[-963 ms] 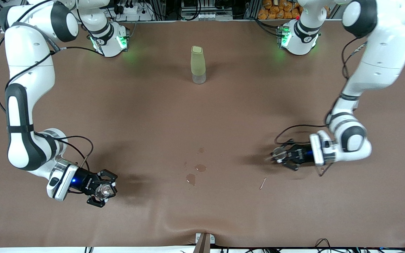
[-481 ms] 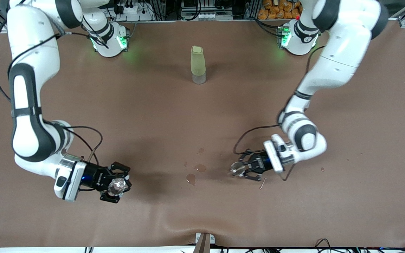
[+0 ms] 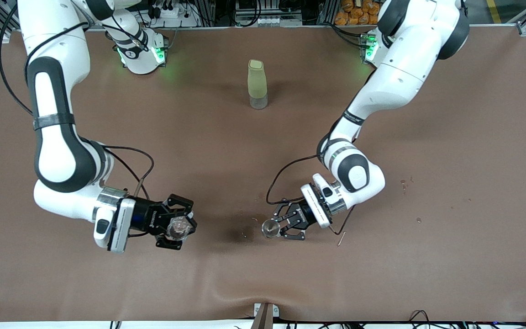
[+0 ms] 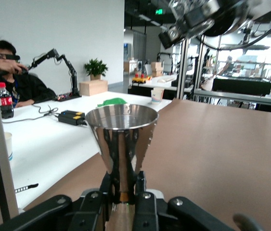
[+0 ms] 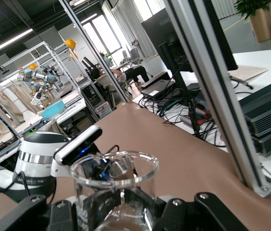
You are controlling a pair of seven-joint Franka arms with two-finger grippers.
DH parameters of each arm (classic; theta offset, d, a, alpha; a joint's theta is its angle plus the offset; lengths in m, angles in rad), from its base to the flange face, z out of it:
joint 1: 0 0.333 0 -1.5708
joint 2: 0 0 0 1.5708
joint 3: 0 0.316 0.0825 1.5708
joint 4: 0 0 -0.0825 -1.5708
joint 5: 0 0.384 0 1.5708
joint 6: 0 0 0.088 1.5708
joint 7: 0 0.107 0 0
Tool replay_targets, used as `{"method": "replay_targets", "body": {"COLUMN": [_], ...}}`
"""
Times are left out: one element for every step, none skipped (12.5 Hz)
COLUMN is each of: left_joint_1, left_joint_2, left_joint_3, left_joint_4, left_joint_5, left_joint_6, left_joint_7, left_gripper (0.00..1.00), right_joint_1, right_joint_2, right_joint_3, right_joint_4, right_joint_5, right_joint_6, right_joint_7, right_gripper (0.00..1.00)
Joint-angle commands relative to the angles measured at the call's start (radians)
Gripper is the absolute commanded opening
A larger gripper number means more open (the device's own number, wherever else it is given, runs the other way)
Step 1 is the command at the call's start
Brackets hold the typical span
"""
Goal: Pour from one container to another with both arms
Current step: 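Bring the jigger over the beaker rim with the left gripper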
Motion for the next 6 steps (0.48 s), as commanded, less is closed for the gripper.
{"method": "replay_targets", "body": {"left_joint_1": [-0.116,-0.145,-0.17,-0.181,-0.185,-0.208], "left_joint_2": [0.05,0.052,0.056,0.065,0.079,0.091], "left_joint_3": [0.09,0.122,0.145,0.15,0.15,0.15], "left_joint_4": [0.113,0.124,0.137,0.156,0.199,0.217], "left_joint_5": [-0.026,-0.026,-0.027,-0.027,-0.029,-0.032], "left_joint_6": [0.085,0.096,0.102,0.104,0.12,0.145], "left_joint_7": [-0.092,-0.117,-0.135,-0.138,-0.138,-0.14], "left_gripper": [0.0,0.0,0.0,0.0,0.0,0.0], "right_joint_1": [0.02,0.02,0.024,0.033,0.04,0.049], "right_joint_2": [-0.09,-0.101,-0.107,-0.114,-0.115,-0.115], "right_joint_3": [-0.009,-0.009,-0.008,-0.008,-0.008,-0.009], "right_joint_4": [-0.086,-0.086,-0.086,-0.086,-0.085,-0.085], "right_joint_5": [-0.041,-0.067,-0.093,-0.112,-0.118,-0.126], "right_joint_6": [0.007,0.005,0.005,0.005,0.005,0.007], "right_joint_7": [0.086,0.132,0.172,0.212,0.253,0.286], "right_gripper": [0.0,0.0,0.0,0.0,0.0,0.0]}}
